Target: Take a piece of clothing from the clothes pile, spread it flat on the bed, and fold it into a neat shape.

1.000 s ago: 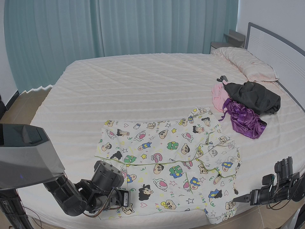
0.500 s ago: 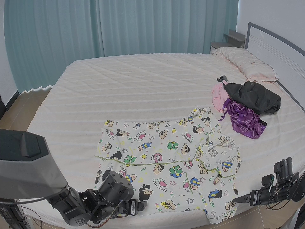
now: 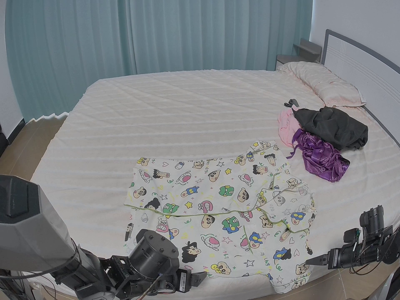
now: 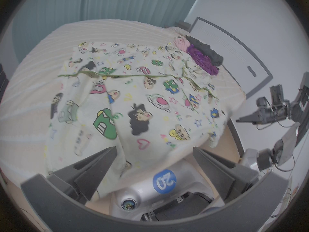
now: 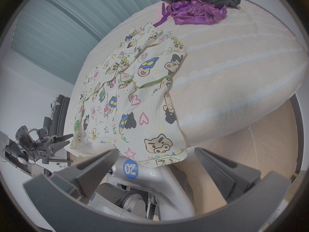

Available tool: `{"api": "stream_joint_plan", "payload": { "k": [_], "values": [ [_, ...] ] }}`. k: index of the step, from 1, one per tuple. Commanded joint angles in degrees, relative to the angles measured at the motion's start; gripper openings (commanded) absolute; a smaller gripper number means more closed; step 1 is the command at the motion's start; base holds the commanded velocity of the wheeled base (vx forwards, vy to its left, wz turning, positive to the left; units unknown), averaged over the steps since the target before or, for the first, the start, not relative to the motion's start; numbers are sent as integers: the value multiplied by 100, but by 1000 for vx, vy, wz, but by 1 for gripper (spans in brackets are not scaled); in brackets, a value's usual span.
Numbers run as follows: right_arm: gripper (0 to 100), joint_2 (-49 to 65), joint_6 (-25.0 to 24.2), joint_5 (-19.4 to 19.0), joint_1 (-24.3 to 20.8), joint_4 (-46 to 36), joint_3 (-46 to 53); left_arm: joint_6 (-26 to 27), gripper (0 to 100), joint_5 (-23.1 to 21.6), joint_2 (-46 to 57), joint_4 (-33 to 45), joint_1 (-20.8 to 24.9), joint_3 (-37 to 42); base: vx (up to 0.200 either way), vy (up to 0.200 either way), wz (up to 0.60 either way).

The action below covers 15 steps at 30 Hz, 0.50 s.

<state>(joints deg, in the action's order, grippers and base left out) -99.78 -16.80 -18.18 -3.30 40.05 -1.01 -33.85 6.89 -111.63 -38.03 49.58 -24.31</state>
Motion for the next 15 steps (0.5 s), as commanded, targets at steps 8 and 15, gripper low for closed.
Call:
{"api": "stream_joint_plan", "payload": {
  "k": [8,15],
  "values": [
    [100,-6,1,-2,-4,3,22,-34,100,-249,133,-20,192,181,0,0,0],
    [100,-33,10,-11,-4,3,22,-684,100,-205,1082,-134,-10,453,0,0,0]
  ]
}}
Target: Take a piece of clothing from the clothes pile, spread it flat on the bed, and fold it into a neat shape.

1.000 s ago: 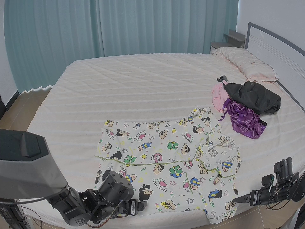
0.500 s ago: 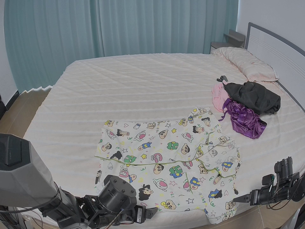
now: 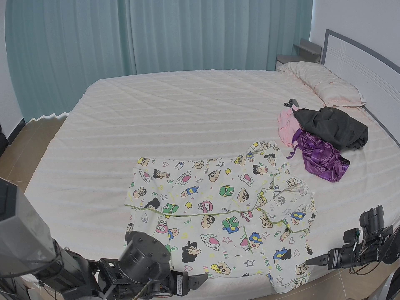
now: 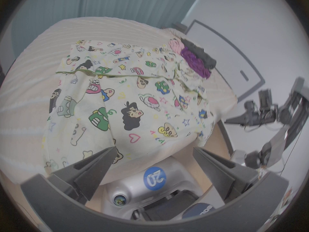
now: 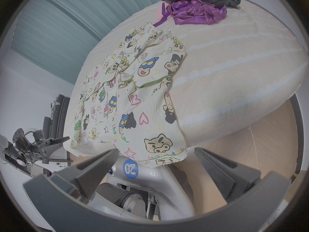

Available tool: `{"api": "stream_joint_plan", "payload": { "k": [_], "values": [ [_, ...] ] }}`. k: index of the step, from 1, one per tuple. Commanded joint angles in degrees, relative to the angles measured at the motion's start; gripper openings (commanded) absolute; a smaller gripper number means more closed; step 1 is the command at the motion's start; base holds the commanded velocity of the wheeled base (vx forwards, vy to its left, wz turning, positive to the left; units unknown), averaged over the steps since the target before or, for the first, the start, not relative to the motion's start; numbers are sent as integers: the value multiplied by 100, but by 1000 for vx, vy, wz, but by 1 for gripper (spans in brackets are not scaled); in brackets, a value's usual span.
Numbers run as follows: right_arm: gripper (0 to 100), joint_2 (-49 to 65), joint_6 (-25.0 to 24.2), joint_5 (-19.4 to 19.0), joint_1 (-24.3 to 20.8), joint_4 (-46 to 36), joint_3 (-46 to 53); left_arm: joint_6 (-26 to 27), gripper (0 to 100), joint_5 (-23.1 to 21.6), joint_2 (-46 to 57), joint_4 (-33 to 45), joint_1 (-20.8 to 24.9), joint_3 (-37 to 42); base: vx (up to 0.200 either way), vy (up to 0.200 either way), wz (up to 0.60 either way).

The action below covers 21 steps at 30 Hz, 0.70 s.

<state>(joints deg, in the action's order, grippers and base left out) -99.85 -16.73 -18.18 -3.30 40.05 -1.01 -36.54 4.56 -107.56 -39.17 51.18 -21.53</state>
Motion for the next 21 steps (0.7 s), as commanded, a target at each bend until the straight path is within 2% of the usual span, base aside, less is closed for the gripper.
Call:
{"api": "stream_joint_plan", "payload": {
  "k": [1,2,3,6,8,9,11,16,21],
  "values": [
    [100,-17,3,-11,-4,3,22,-574,100,27,754,-21,-275,210,0,0,0],
    [100,-17,3,-11,-4,3,22,-600,100,27,763,-21,-292,210,0,0,0],
    [100,1,3,-11,-4,3,22,-838,100,27,807,-12,-582,263,0,0,0],
    [100,1,3,-11,-30,3,22,-1163,100,27,763,-3,-1057,298,0,0,0],
    [100,10,3,-11,-39,3,22,-1304,100,27,745,-3,-1198,307,0,0,0],
    [100,19,-6,-2,-65,3,22,-1594,100,19,631,-3,-1417,298,0,0,0],
    [100,36,-6,-2,-65,12,22,-1787,100,1,481,-12,-1602,290,0,0,0],
    [100,54,-6,-2,-65,12,22,-1945,100,19,-143,-38,-1751,228,0,0,0],
    [100,247,-6,-2,-65,3,22,-2552,100,-52,-670,-47,-1971,-106,0,0,0]
  ]
}}
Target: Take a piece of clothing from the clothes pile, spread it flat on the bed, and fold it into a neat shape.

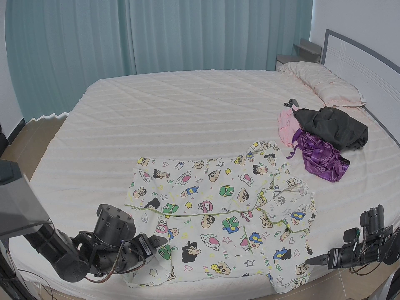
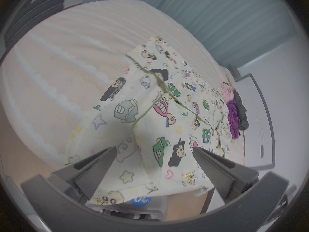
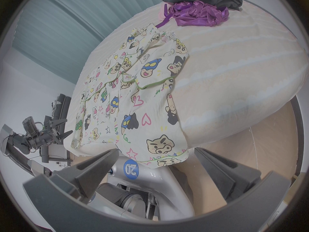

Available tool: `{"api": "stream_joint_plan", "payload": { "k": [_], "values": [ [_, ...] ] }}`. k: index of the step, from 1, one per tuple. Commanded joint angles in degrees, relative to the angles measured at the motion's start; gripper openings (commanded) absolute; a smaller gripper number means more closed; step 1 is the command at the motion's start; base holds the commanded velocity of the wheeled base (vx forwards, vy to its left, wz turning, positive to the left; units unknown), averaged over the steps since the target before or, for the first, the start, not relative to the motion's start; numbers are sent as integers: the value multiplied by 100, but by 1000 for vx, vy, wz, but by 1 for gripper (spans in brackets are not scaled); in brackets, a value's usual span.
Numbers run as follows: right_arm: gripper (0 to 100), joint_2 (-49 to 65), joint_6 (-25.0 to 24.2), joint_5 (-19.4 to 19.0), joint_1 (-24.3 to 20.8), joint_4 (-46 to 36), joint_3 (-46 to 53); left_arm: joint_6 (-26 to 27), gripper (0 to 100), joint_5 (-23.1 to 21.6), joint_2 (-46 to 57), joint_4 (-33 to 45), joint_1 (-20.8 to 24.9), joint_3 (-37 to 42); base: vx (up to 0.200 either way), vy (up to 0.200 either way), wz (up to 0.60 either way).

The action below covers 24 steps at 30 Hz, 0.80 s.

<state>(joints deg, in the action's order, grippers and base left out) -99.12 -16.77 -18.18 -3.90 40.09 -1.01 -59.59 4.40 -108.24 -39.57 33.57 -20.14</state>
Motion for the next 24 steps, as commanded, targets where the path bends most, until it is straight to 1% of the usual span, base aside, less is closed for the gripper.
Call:
{"api": "stream_joint_plan", "payload": {
  "k": [1,5,10,20,21,24],
  "values": [
    [100,183,-1,-2,-5,-2,22,-255,100,-45,-619,-7,-220,-262,0,0,0],
    [100,209,-1,-2,-5,-2,31,-334,100,-45,-751,-16,-334,-403,0,0,0],
    [100,200,-10,-11,-5,7,22,-624,100,-45,-821,-16,-351,-535,0,0,0],
    [100,200,-10,-46,-5,7,22,-642,100,-45,-1059,-16,-404,-816,0,0,0],
    [100,200,-10,-46,-5,7,31,-642,0,-45,-1085,-16,-404,-816,0,0,0],
    [100,200,-10,-54,-5,-2,31,-633,0,-36,-1076,-7,-404,-790,0,0,0]
  ]
}}
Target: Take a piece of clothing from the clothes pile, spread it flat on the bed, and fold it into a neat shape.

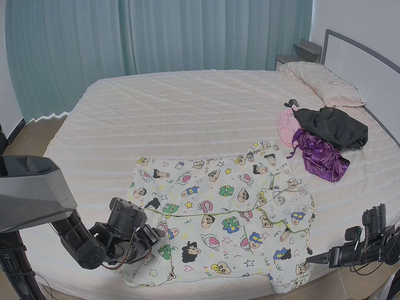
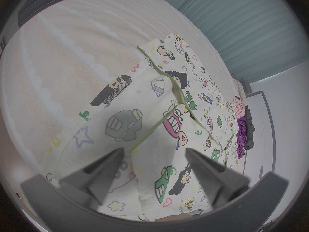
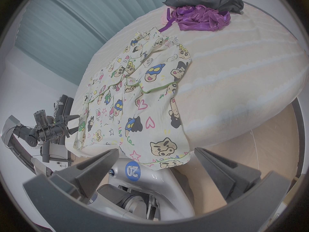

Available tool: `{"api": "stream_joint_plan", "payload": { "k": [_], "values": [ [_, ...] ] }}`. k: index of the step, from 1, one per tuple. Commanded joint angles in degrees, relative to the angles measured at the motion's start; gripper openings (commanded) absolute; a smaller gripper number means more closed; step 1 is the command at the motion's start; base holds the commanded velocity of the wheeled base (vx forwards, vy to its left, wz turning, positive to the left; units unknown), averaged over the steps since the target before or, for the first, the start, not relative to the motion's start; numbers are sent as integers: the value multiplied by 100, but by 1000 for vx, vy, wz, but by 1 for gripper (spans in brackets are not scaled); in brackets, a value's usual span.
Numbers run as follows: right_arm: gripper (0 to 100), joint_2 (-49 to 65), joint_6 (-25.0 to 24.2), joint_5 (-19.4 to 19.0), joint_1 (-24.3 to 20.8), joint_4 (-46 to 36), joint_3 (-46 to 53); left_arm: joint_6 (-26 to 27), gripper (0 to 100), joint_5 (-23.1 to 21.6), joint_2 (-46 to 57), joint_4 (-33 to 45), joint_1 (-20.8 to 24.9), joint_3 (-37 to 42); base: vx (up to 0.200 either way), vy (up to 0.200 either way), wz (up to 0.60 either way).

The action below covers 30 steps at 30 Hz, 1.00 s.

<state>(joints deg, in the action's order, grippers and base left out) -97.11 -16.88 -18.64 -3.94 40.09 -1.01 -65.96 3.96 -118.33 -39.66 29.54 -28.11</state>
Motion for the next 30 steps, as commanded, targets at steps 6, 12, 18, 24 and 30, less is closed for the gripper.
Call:
{"api": "stream_joint_plan", "payload": {
  "k": [6,12,18,24,30],
  "values": [
    [100,-10,1,-8,-2,-2,31,31,0,78,91,46,-62,122,0,0,0],
    [100,-1,10,-8,-2,-2,31,154,0,87,487,54,-185,104,0,0,0],
    [100,-1,10,-8,-2,-2,31,1182,0,78,610,63,-554,69,0,0,0],
    [100,-1,10,-8,-2,-2,40,2351,0,17,425,107,-1178,-45,0,0,0],
    [100,-10,10,-8,-2,-2,40,2923,0,-212,276,98,-1565,-230,0,0,0]
  ]
}}
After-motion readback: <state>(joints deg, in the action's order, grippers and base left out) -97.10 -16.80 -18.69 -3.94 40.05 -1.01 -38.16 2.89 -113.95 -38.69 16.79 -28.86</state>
